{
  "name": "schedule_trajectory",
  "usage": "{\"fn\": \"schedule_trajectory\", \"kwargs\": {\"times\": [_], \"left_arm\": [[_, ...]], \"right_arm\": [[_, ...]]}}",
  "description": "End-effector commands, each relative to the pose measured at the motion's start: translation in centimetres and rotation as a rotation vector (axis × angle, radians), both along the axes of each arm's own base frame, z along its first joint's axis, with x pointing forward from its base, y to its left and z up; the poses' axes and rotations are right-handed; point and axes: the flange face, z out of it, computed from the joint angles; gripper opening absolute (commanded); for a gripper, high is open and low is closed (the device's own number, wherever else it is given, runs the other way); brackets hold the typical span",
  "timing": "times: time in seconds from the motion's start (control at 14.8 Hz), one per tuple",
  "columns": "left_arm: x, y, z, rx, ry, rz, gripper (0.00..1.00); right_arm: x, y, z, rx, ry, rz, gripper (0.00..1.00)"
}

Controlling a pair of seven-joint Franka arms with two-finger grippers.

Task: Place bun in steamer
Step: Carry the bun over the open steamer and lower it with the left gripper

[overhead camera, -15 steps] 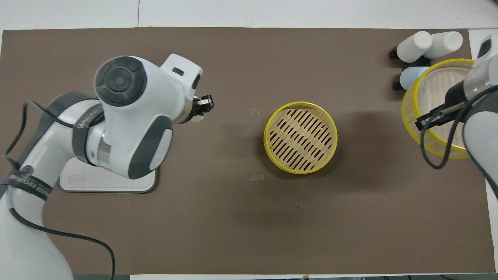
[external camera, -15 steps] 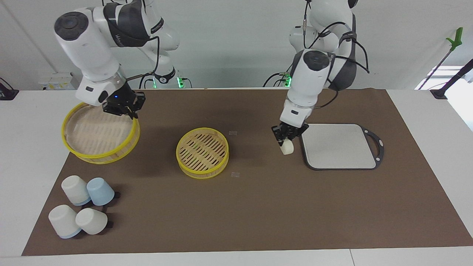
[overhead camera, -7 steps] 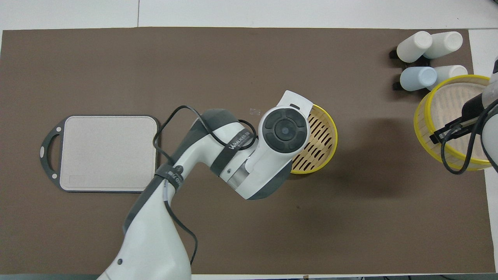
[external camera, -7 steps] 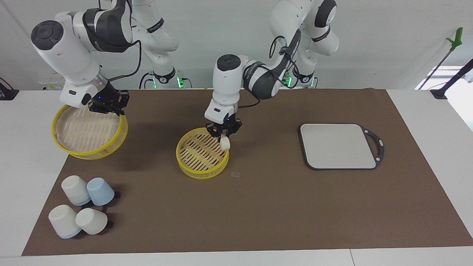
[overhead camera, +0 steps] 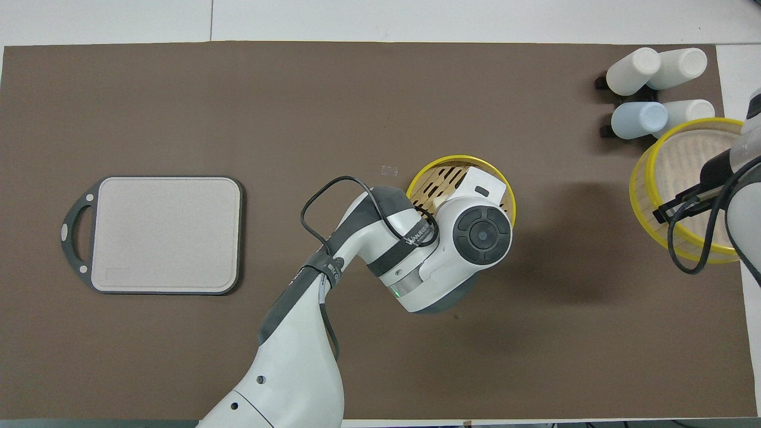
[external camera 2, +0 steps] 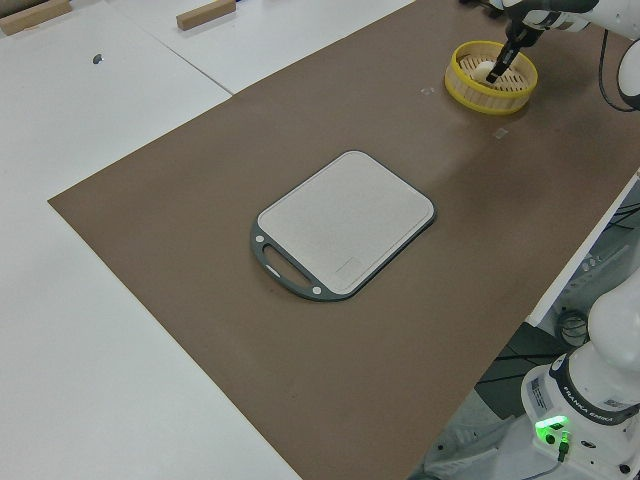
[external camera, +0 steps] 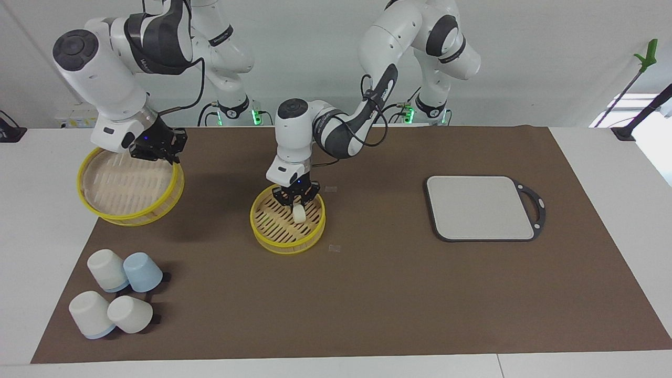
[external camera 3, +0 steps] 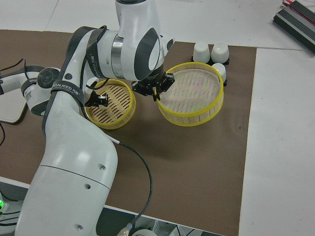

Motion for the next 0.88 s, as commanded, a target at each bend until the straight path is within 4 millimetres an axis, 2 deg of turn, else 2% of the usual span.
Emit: {"fn": "schedule_trajectory", "kwargs": {"times": [0.0, 0.07, 0.13, 0.27, 0.54, 0.67, 0.81], "left_arm": [[0.1, -0.6, -0.2, 0.018, -0.031, 0.009, 0.52], [0.0, -0.6, -0.1, 0.021, -0.028, 0.009, 0.81], [0.0, -0.5, 0.0, 0.029, -0.023, 0.01, 1.0], [0.1, -0.3, 0.7, 0.03, -0.022, 0.016, 1.0], [0.6, 1.7, 5.7, 0.034, -0.019, 0.042, 1.0], [2.1, 5.2, 8.6, 0.042, -0.017, 0.083, 1.0], [3.4, 9.7, 12.0, 0.033, -0.027, 0.119, 1.0]], "right_arm": [[-0.7, 0.3, 0.5, 0.01, -0.025, -0.001, 0.0], [-0.8, 0.2, 0.5, 0.01, -0.025, -0.003, 0.0], [-0.7, 0.3, 0.5, 0.01, -0.025, -0.003, 0.0], [-0.8, 0.2, 0.5, 0.011, -0.023, -0.003, 0.0], [-0.7, 0.4, 0.8, 0.01, -0.026, -0.002, 0.0], [-0.6, 0.8, 1.0, 0.007, -0.03, -0.003, 0.0], [-0.5, 3.5, 1.0, 0.0, -0.04, -0.012, 0.0]]}}
